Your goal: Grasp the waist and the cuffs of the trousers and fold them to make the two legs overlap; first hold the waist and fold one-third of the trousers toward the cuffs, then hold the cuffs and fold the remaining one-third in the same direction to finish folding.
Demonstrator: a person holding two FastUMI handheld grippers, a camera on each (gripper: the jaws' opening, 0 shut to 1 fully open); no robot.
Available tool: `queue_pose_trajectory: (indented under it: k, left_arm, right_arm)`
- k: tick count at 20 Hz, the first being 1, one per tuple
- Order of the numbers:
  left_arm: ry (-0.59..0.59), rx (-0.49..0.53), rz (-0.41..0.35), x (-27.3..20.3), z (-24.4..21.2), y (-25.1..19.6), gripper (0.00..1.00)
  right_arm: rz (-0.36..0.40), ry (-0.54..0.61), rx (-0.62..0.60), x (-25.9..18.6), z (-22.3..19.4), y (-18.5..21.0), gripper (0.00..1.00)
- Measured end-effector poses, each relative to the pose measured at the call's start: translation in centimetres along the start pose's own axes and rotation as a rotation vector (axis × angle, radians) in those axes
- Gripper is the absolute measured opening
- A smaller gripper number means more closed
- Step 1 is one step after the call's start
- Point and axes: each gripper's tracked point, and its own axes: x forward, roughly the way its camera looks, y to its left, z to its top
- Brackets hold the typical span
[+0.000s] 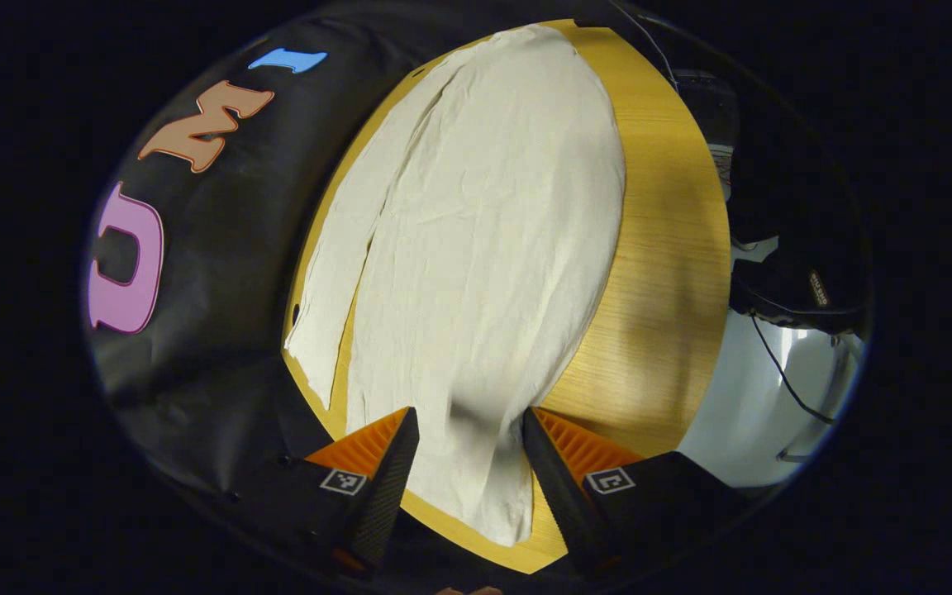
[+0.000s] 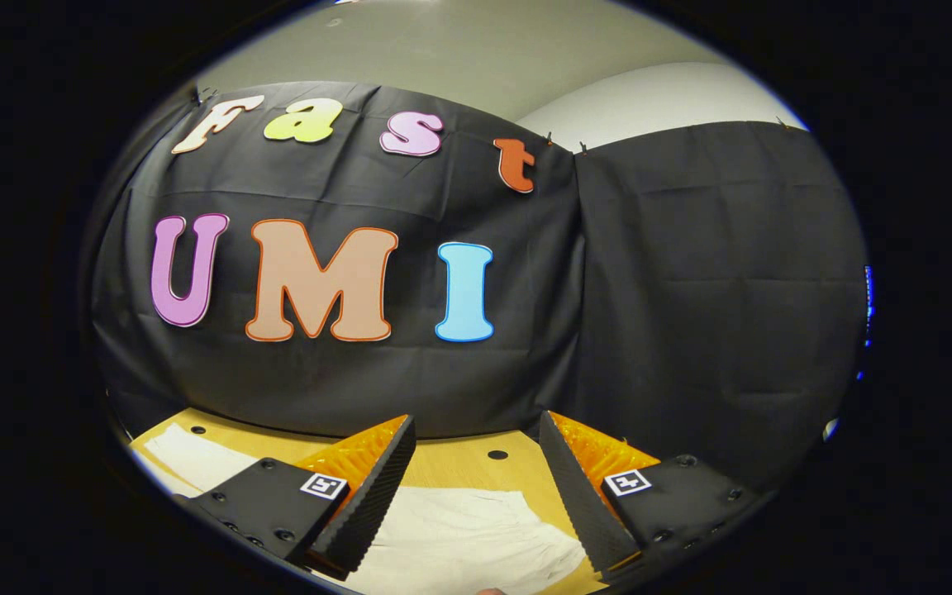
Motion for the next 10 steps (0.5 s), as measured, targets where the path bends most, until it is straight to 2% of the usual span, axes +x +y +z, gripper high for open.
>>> queue_pose_trajectory:
  k: [1,2,5,6,8,9,10]
  left_arm:
    - [-0.005,0.002,0.002,0.1,0.0,-0.2,0.78]
    - [-0.005,0.016,0.009,0.2,0.1,-0.2,0.63]
    - [0.000,0.028,0.006,0.2,0.0,-1.0,0.47]
    - [-0.002,0.022,0.007,0.4,0.1,-1.0,0.36]
    - [0.001,0.004,-0.005,0.4,0.0,-1.5,0.28]
    - [0.003,0.005,-0.006,0.3,0.0,-1.6,0.23]
    - [0.004,0.016,-0.004,0.4,0.0,-1.5,0.13]
  right_arm:
    - [-0.002,0.002,-0.003,-0.1,0.0,-0.1,0.97]
    - [-0.003,0.004,-0.006,-0.3,-0.1,-0.2,0.97]
    - [-0.009,0.001,-0.016,-0.4,0.0,-0.5,0.97]
    - [-0.012,0.006,-0.016,-0.5,-0.3,-0.8,0.97]
    - [-0.011,0.021,-0.009,-0.7,-1.0,-1.0,0.97]
    - [0.004,0.028,-0.009,-0.8,-1.3,-0.8,0.97]
    - [0.024,0.039,-0.026,-0.9,-1.9,-0.7,0.97]
